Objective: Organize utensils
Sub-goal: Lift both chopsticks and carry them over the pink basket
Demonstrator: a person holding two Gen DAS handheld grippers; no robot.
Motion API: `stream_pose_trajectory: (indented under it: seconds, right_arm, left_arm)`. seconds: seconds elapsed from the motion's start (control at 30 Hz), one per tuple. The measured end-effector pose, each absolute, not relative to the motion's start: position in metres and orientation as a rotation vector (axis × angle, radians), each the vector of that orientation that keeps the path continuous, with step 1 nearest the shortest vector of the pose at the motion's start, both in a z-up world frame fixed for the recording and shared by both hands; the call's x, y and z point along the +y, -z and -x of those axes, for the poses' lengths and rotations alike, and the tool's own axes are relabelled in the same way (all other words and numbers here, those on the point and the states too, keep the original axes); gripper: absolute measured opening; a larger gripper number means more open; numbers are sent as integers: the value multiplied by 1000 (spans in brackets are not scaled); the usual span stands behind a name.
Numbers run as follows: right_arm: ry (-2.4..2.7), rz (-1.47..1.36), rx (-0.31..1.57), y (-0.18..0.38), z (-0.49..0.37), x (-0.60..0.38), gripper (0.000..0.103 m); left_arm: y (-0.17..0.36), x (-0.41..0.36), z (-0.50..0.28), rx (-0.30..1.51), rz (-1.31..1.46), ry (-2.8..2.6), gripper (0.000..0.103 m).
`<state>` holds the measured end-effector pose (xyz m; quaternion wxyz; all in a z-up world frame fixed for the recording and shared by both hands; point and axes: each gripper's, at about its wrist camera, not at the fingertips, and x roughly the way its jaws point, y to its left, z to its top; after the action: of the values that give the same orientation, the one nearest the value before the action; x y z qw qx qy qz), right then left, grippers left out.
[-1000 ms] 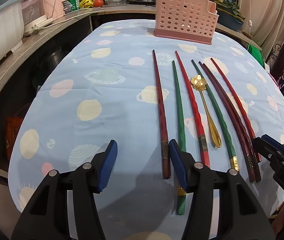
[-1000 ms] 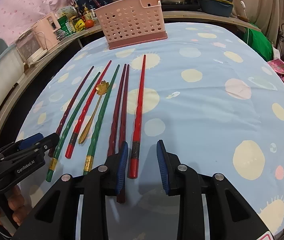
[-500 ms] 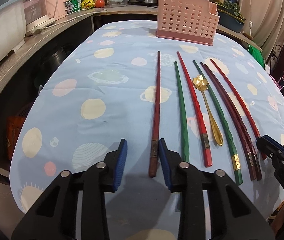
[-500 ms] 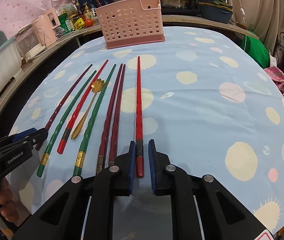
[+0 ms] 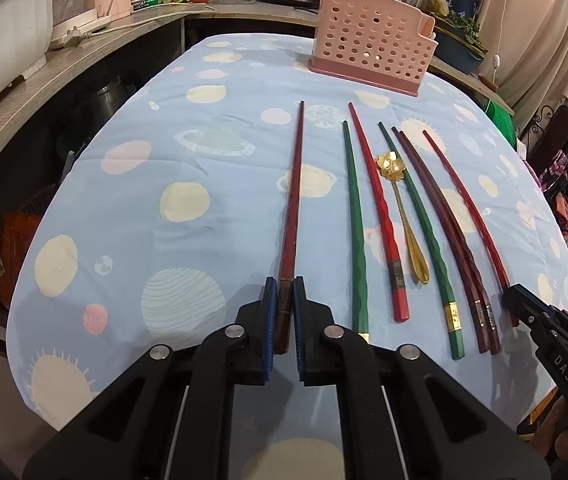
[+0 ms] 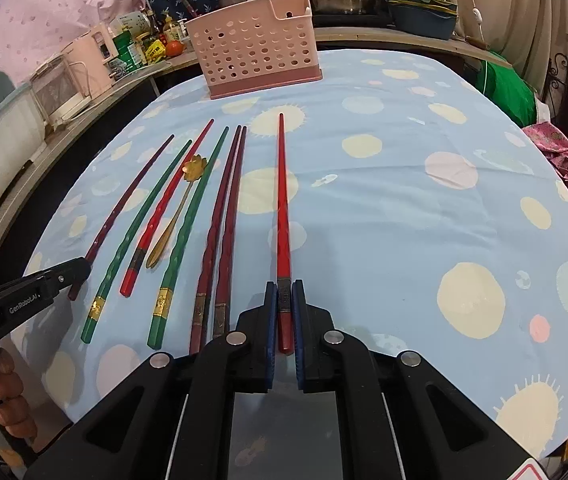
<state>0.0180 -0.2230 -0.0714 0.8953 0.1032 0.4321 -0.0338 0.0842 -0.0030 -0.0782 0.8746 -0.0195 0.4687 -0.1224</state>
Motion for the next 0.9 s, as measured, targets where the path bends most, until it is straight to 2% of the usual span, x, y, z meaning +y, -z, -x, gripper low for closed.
stream_pose_trajectory:
  seconds: [0.33,0.9]
  right_arm:
    - [79,-232,824,40,-6,-230,7]
    - [83,-306,609,-55,-18,-272,7]
  left_arm:
    - [49,-1,-75,934,53,278,7]
    - [-64,7,-97,679,102,264,7]
